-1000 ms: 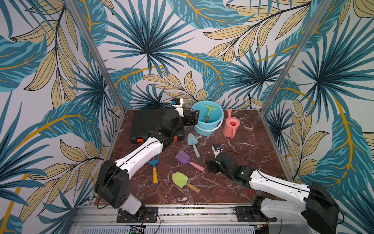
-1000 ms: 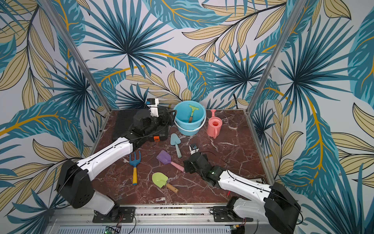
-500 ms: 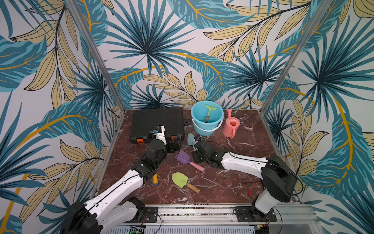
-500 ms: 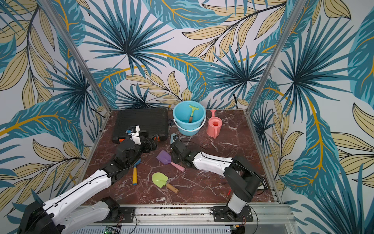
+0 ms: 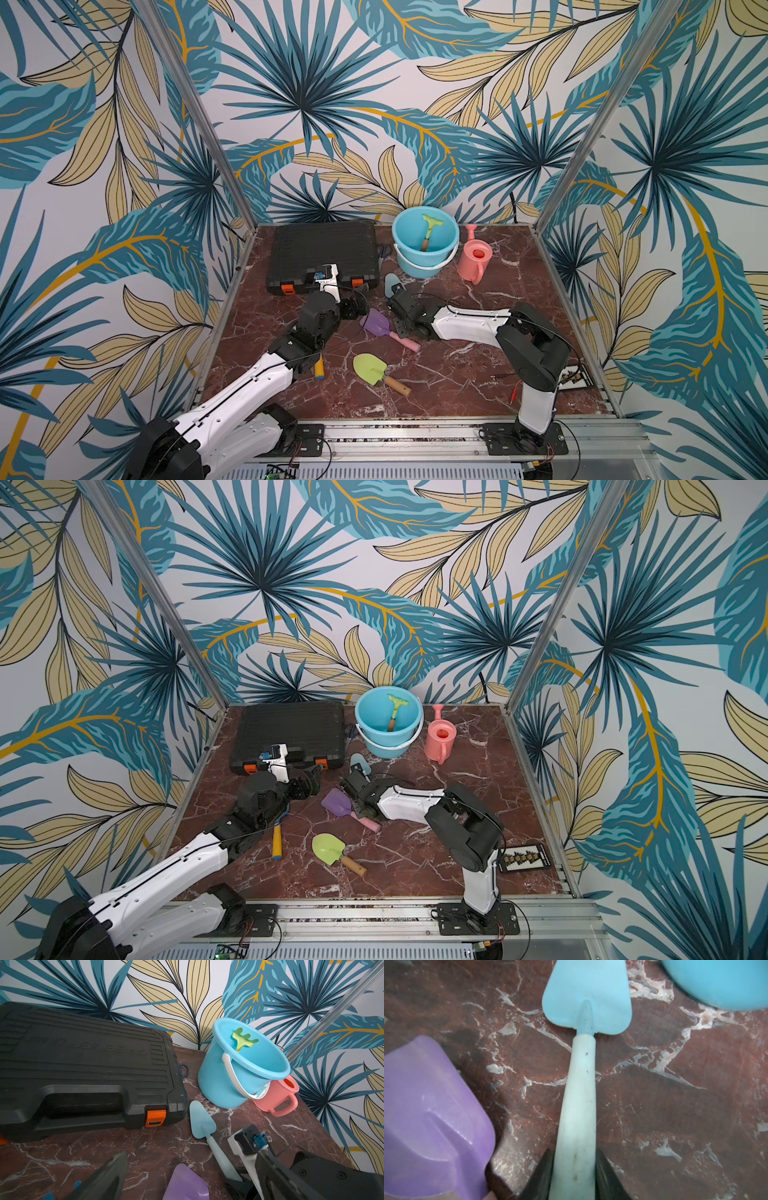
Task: Organize the gardening tools
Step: Pick up the gardening tool from the center of the board.
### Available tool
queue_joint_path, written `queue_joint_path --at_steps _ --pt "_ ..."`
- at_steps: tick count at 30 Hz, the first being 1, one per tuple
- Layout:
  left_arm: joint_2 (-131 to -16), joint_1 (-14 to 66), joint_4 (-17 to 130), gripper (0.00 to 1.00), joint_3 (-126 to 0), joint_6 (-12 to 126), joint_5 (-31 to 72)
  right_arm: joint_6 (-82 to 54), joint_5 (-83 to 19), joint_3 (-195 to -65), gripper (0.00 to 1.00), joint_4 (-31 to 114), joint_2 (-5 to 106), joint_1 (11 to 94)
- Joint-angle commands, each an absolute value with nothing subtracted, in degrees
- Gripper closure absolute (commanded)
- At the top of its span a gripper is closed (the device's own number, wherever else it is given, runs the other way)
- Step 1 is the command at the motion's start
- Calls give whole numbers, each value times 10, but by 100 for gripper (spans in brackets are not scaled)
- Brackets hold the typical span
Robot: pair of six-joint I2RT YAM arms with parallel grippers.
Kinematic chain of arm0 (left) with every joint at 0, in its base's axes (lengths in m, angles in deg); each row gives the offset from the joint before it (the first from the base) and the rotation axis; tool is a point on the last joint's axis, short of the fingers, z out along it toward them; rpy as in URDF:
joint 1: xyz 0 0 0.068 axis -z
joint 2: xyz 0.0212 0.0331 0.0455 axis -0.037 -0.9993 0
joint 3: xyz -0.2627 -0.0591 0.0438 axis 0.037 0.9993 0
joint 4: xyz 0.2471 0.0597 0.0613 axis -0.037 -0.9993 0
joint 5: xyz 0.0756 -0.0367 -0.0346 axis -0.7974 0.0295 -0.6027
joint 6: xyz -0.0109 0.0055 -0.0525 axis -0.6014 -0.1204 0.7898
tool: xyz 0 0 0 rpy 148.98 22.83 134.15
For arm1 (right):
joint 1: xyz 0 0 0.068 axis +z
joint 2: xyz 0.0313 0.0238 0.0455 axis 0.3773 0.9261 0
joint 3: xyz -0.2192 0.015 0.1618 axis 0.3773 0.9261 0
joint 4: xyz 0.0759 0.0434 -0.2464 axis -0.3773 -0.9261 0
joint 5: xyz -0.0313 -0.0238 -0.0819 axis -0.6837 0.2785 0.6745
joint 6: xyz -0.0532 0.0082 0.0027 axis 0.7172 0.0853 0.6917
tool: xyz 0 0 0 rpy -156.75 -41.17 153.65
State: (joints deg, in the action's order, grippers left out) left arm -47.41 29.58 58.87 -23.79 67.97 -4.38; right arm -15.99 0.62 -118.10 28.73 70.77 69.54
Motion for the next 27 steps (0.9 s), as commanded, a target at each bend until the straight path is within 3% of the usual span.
queue_joint_path --at_steps 1,6,18,27 --pt "-476 294 580 0 -246 682 -38 -155 1 -1172 82 305 710 698" --pt "-481 293 606 0 -235 693 -41 -150 -10 -1140 96 323 659 698" --pt "-526 294 615 8 -279 742 53 -155 -21 -1052 99 347 504 724" --pt "-645 283 667 24 -336 802 149 -124 -23 -960 99 413 377 760"
